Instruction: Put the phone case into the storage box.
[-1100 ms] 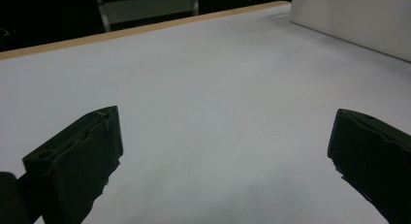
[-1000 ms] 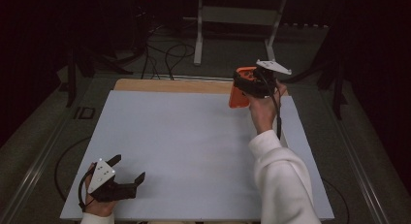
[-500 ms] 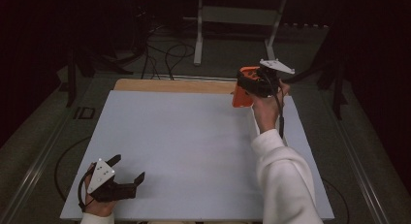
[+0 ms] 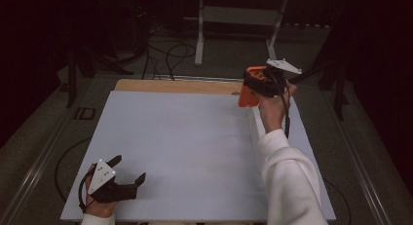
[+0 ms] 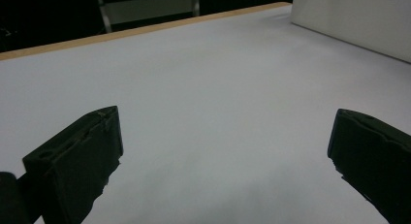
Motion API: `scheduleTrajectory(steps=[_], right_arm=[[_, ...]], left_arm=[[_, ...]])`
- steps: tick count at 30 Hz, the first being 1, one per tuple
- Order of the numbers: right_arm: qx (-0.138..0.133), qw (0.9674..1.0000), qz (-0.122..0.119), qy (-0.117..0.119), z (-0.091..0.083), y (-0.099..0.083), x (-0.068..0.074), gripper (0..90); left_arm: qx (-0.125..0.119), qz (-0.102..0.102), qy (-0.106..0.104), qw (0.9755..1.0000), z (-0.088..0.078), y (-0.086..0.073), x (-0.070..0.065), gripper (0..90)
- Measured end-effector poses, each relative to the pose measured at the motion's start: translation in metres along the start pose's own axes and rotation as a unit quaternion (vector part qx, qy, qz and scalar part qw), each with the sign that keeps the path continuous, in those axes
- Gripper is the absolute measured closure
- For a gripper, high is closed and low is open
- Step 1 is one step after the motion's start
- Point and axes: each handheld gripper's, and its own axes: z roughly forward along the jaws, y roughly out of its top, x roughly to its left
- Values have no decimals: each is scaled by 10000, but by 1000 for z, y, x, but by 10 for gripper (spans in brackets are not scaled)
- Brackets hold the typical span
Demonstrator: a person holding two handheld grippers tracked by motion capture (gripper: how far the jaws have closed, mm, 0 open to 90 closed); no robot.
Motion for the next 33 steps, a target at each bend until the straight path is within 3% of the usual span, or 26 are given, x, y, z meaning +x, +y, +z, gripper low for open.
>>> scheduleTrajectory(steps=[33], right_arm=[[34,9996,51,-279,3,-1,-21,167]], left_arm=[[-14,-13,5,10000,0,0,0,1]])
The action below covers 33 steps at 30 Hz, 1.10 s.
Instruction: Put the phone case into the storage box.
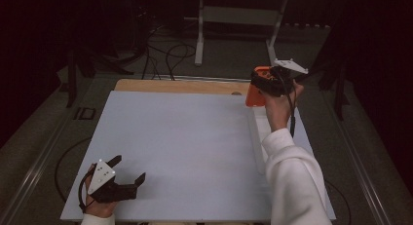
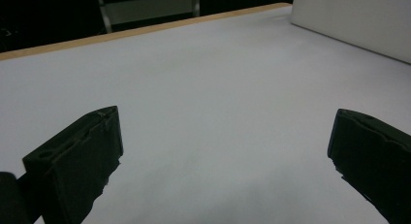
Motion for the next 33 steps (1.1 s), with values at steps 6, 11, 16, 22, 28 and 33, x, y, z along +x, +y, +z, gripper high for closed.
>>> scheduleTrajectory(steps=[6,11,16,22,28,33], right_arm=[[-2,10000,27,-45,2,0,-4,166],[6,9999,57,-99,3,0,-7,167],[-1,9999,30,-136,4,0,-11,166],[11,9997,75,-215,6,-1,-17,167],[0,9996,51,-260,8,-1,-19,166],[8,9995,46,-297,10,-2,-21,167]], left_arm=[[4,1,3,10000,0,0,0,0],[-21,-22,16,10000,-1,0,0,1],[-19,-18,14,10000,-1,0,0,0],[-32,-32,19,10000,-1,0,0,0],[-37,-38,28,10000,-1,0,1,0],[-39,-38,26,10000,-1,0,1,0]])
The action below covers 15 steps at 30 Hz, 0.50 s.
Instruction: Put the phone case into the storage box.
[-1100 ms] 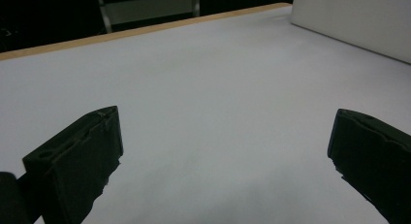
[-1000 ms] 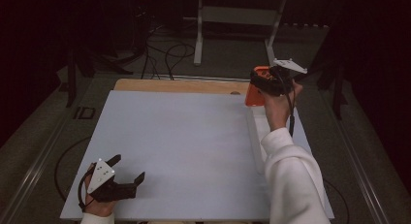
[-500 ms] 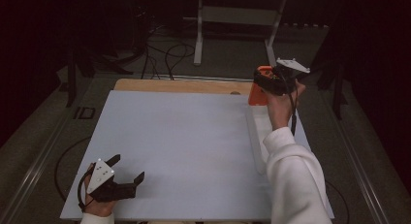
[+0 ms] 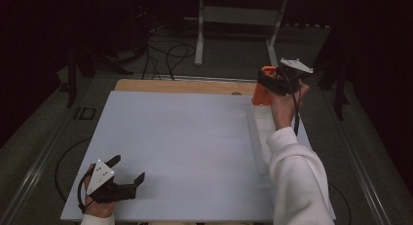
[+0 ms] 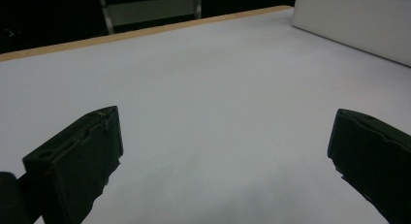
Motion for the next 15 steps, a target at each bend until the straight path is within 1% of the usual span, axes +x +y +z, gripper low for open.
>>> scheduleTrajectory(steps=[15], right_arm=[[77,9999,-27,-63,8,-4,-4,166]], left_arm=[[-11,-17,5,10000,-1,0,1,1]])
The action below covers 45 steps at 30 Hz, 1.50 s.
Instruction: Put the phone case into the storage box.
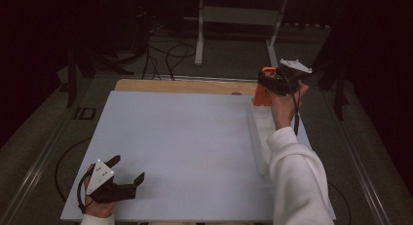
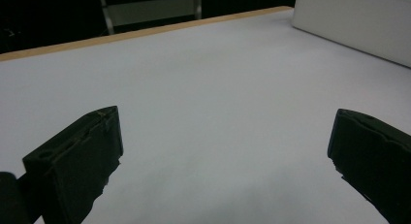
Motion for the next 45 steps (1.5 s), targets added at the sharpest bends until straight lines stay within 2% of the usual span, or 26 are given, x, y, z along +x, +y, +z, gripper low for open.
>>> scheduleTrajectory(steps=[29,45], right_arm=[[160,9998,-28,-83,17,-10,-2,166],[297,9994,-7,-156,24,-21,-8,166]], left_arm=[[-22,-26,12,10000,-1,0,1,0],[-16,-19,5,10000,-1,0,1,0]])
